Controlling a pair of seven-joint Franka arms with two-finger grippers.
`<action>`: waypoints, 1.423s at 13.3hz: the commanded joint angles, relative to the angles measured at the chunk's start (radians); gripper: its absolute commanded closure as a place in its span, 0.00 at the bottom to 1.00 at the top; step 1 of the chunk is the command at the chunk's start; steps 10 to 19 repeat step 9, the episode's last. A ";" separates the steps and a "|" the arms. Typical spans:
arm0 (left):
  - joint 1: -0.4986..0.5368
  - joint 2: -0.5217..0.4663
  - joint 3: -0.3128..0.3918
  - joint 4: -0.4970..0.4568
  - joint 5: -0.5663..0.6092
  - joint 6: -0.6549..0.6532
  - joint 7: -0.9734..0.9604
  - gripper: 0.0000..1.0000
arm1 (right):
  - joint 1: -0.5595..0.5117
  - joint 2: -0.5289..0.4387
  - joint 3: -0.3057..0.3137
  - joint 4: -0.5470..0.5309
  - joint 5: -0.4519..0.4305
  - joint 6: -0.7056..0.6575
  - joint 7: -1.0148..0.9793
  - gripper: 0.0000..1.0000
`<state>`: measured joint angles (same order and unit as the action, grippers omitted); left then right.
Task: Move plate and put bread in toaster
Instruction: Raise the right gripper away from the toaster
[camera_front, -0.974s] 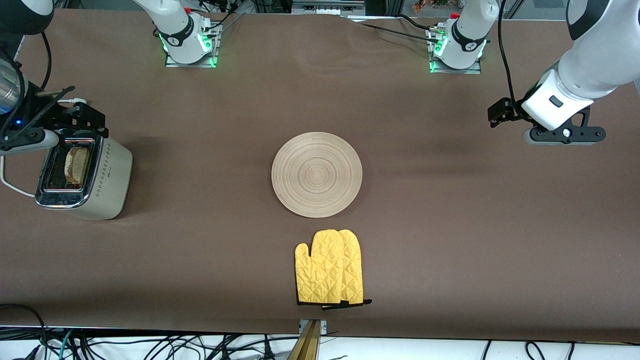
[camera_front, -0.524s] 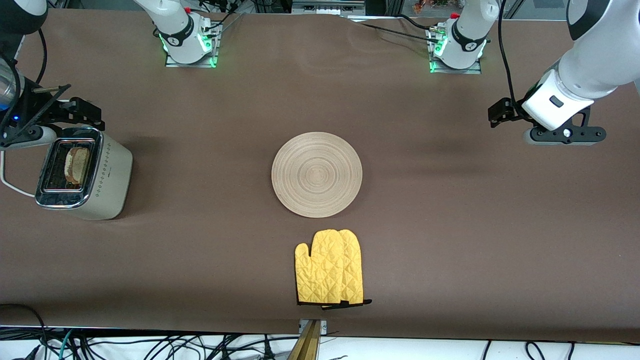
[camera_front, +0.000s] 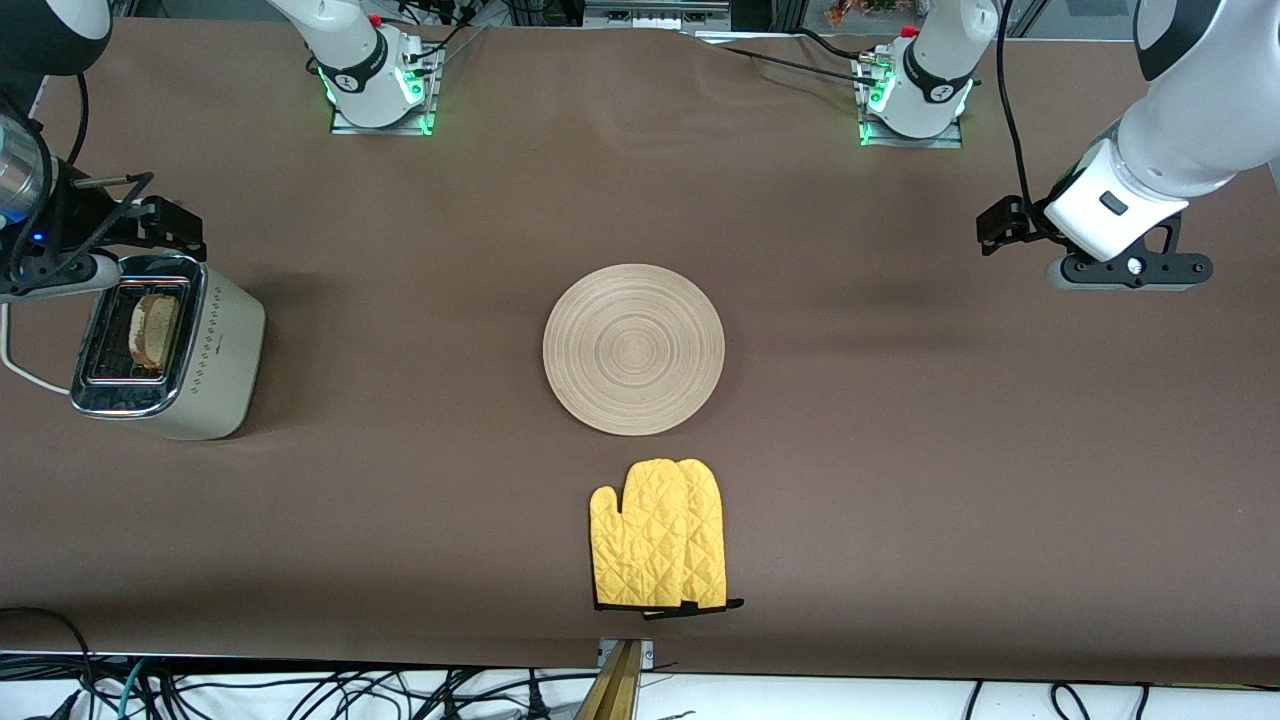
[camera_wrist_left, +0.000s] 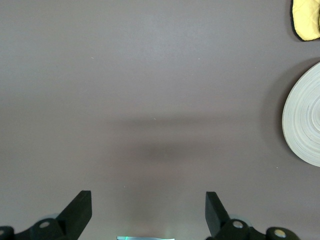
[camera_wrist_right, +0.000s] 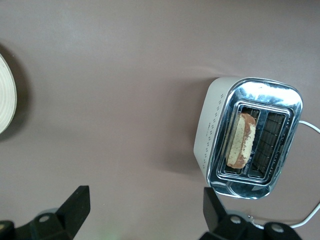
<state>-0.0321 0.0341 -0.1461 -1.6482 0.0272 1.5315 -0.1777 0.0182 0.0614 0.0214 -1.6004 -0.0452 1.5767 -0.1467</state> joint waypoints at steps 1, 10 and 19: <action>-0.003 0.006 -0.003 0.024 0.034 -0.019 0.015 0.00 | -0.001 -0.005 0.009 0.002 -0.019 -0.020 0.018 0.00; -0.005 0.006 -0.004 0.024 0.034 -0.019 0.015 0.00 | -0.001 0.003 0.008 0.008 -0.018 -0.021 0.151 0.00; -0.005 0.006 -0.004 0.024 0.034 -0.019 0.015 0.00 | -0.001 0.003 0.008 0.008 -0.018 -0.021 0.151 0.00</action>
